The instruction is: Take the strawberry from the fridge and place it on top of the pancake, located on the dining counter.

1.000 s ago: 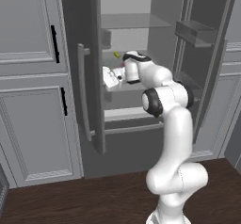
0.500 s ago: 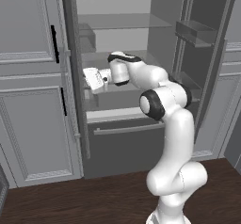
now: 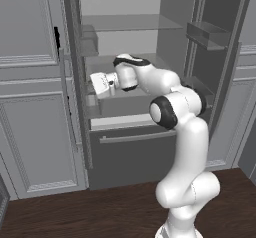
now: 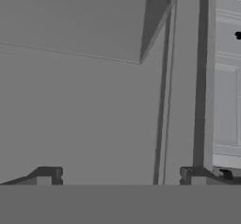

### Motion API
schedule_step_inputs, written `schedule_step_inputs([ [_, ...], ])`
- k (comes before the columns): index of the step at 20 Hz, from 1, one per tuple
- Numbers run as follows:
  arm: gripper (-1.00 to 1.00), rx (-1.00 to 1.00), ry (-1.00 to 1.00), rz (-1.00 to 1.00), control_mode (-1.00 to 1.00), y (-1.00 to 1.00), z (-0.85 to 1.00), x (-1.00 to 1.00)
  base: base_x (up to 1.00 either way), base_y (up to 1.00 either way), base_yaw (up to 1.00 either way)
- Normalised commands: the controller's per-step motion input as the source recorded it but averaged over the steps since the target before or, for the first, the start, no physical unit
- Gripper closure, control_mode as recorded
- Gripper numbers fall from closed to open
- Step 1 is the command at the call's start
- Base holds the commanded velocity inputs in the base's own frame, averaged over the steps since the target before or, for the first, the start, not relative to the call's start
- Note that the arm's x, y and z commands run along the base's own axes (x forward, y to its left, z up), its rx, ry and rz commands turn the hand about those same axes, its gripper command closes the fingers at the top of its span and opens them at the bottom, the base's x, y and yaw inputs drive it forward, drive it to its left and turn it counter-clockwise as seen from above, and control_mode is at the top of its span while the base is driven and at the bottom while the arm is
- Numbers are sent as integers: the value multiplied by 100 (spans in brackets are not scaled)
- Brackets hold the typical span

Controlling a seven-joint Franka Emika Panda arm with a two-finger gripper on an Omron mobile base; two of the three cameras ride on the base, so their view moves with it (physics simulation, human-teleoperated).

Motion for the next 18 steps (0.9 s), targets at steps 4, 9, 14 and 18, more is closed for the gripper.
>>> schedule_step_inputs([
  [4,-100,0,20,-4,-100,-100,0,2,0,0,0],
  [9,-100,-4,-3,3,-100,-100,-8,-15,0,0,0],
  [14,-100,-27,-22,24,-100,-100,-36,-53,0,0,0],
  [18,-100,-40,-30,44,-100,-100,-35,-40,0,0,0],
])
